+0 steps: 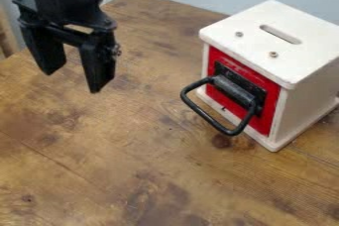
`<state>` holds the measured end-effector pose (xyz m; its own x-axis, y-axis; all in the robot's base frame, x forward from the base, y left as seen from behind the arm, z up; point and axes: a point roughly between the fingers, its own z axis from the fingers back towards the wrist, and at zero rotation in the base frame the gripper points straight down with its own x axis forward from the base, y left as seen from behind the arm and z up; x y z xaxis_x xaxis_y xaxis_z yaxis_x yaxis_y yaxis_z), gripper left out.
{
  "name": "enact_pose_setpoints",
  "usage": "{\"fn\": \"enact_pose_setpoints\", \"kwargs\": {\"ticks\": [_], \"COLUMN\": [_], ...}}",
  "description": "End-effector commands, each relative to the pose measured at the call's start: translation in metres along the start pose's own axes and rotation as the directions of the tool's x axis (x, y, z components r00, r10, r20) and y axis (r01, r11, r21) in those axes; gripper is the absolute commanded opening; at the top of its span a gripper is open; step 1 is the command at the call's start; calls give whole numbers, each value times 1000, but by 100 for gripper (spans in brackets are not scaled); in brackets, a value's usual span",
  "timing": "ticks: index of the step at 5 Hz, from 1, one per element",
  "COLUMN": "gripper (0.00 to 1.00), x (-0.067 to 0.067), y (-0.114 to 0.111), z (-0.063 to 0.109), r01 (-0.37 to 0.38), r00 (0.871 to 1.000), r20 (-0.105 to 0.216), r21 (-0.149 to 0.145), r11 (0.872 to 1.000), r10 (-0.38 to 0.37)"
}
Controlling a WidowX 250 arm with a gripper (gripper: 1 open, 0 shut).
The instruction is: Close the drawer
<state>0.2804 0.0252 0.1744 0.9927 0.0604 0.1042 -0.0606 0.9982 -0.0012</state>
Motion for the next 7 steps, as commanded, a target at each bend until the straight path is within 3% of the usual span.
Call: {"fn": "enact_pose_setpoints", "kwargs": {"ticks": [1,3,5,7], "gripper": [100,100,100,100], "x": [8,9,13,15], "y": [4,2,-11,3], "z": [21,12,12,14], "r01": [41,116,235,395], "r00": [996,992,971,918], "r20": [76,47,51,55], "r21": [-1,-6,-18,-23], "r11": [999,993,972,918], "r10": [-40,-115,-234,-393]}}
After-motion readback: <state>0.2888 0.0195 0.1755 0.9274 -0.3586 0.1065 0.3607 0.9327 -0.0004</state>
